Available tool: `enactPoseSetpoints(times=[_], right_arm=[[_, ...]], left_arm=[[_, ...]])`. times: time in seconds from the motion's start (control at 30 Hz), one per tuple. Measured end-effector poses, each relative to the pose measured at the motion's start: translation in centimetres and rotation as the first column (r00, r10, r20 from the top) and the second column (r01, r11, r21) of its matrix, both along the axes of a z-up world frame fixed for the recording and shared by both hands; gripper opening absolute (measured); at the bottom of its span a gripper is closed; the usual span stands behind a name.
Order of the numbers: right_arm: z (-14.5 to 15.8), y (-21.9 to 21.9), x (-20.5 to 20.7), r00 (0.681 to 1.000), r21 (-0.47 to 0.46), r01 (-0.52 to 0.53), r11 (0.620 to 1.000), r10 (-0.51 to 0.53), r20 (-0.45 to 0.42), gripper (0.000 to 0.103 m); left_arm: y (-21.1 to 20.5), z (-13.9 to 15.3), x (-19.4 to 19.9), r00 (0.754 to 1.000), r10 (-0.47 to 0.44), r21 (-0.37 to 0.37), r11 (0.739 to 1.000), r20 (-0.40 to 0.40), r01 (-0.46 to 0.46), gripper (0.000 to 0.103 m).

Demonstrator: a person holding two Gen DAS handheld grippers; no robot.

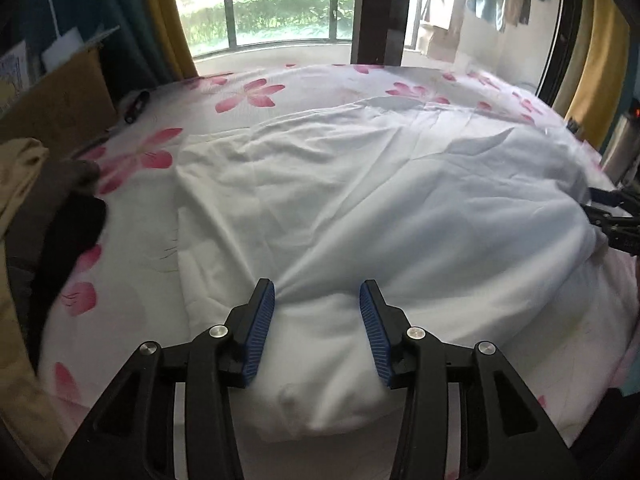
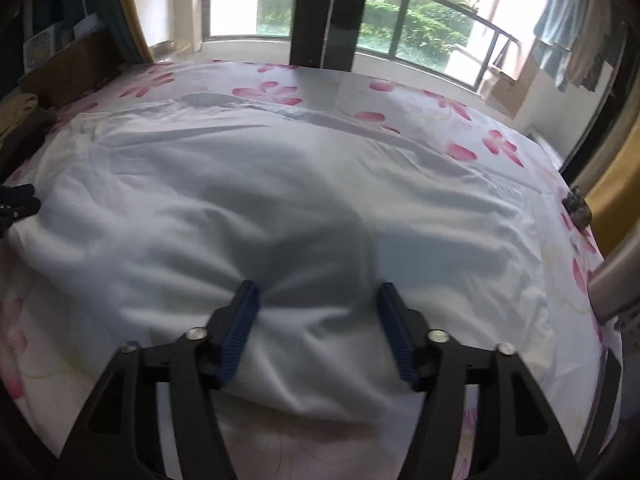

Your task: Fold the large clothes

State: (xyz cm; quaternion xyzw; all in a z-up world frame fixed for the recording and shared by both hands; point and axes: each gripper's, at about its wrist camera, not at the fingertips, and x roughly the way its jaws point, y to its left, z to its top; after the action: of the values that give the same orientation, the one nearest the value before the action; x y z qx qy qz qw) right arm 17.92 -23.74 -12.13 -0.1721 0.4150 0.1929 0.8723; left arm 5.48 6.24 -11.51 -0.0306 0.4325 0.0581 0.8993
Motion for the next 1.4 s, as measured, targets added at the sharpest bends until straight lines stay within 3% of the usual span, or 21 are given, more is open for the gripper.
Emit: enactPoseSetpoints(times=[0.1,0.3,0.57,0.8,0.97,1.1,1.4], right_arm=[[-0.5,-1.1,-0.6,0.999,0.013,0.028,1.000,-0.028,-0.017,0.079],[-0.5,-2.9,-2.1,0.998,0.052,0.058,0.997,-0.057,-0.017,0.080],[-0.1,-4.7,-3.6,0.997,0.064,0.079,0.995,-0.077,-0.031,0.080],[1.3,-8.7,-3.8,0.989,0.112,0.151,0.982,-0.150,-0.018,0.080],[0.9,-11.8,-3.3,0.976,0.143,0.219,0.965,-0.215,-0.043,0.080],[0.0,-13.7,-2.3,0.952,0.184,0.303,0.935,-0.289,-0.099,0.081],[0.4,-15.8,-0.4,0.923,0.315,0.386,0.867,-0.358,-0.142,0.084]], left_arm=[[0.6,0.0,-0.8,1.000,0.004,0.005,1.000,0.011,-0.004,0.047],[1.6,0.8,-1.0,0.998,0.058,-0.001,0.998,0.007,-0.058,0.047],[0.4,4.0,-3.6,0.977,0.150,-0.052,0.988,0.153,-0.143,0.049],[-5.1,3.8,-1.9,0.994,0.008,-0.041,0.999,0.109,-0.003,0.049],[-7.5,3.7,-0.7,0.994,-0.026,-0.066,0.997,0.104,0.033,0.050],[-9.0,4.1,0.6,0.992,-0.061,-0.079,0.994,0.111,0.070,0.050],[-13.7,4.2,3.8,0.975,-0.209,-0.058,0.975,0.081,0.214,0.050]])
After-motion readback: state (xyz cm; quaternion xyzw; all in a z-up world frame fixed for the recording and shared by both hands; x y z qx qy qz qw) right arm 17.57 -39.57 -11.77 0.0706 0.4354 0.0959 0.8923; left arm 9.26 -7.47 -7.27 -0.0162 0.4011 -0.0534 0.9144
